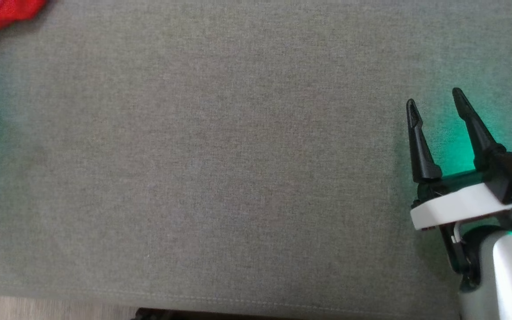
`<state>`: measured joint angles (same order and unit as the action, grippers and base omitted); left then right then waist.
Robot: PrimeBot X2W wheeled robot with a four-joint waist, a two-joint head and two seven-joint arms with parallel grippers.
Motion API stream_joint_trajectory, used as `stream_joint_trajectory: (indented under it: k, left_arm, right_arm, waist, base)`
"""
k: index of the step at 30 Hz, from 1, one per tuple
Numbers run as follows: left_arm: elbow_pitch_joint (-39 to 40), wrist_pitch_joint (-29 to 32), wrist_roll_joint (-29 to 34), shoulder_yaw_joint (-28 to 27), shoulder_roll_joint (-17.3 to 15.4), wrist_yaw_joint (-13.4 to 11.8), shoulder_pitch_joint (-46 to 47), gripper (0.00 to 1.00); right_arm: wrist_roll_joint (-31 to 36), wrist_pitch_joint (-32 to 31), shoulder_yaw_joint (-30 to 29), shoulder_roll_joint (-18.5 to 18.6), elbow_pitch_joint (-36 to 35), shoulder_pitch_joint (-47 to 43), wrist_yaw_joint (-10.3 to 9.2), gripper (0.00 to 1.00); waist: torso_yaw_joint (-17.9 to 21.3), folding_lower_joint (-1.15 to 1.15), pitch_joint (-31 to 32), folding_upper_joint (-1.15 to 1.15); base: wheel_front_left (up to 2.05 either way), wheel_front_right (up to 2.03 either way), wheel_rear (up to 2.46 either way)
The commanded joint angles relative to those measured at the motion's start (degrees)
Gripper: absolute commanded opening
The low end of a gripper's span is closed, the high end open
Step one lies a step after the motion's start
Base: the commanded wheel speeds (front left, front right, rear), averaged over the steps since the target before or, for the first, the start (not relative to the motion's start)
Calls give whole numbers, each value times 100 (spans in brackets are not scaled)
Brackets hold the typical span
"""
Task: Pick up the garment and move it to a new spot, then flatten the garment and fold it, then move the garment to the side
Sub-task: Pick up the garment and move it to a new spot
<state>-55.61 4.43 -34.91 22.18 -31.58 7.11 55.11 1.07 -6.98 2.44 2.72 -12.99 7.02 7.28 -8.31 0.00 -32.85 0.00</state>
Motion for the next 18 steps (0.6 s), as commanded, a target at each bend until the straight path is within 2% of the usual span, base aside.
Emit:
stream_joint_trajectory:
  k: [1, 8, 12, 18]
  left_arm:
    - [29, -163, -29, -139, -365, 11, 178, 0]
    - [89, -671, 16, 166, -559, 34, 453, 0]
    - [353, -882, 99, 461, -811, 36, 741, 0]
    - [978, -692, 182, 962, -820, 36, 1060, 0]
  right_arm:
    - [-25, 59, 142, 16, -153, 91, 21, 100]
    - [-273, 280, 167, 16, 261, 102, 21, 100]
    - [-554, 519, 121, 16, 671, 44, 21, 100]
    - [-880, 807, 33, 16, 1150, -123, 21, 100]
  waist:
    - [-3, 0, 112, 0]
    - [109, 0, 808, 0]
    - [336, 0, 1495, 0]
    - [718, 0, 2239, 0]
  base:
    - [0, 0, 0]
    - [0, 0, 0]
    - [0, 0, 0]
    - [0, 0, 0]
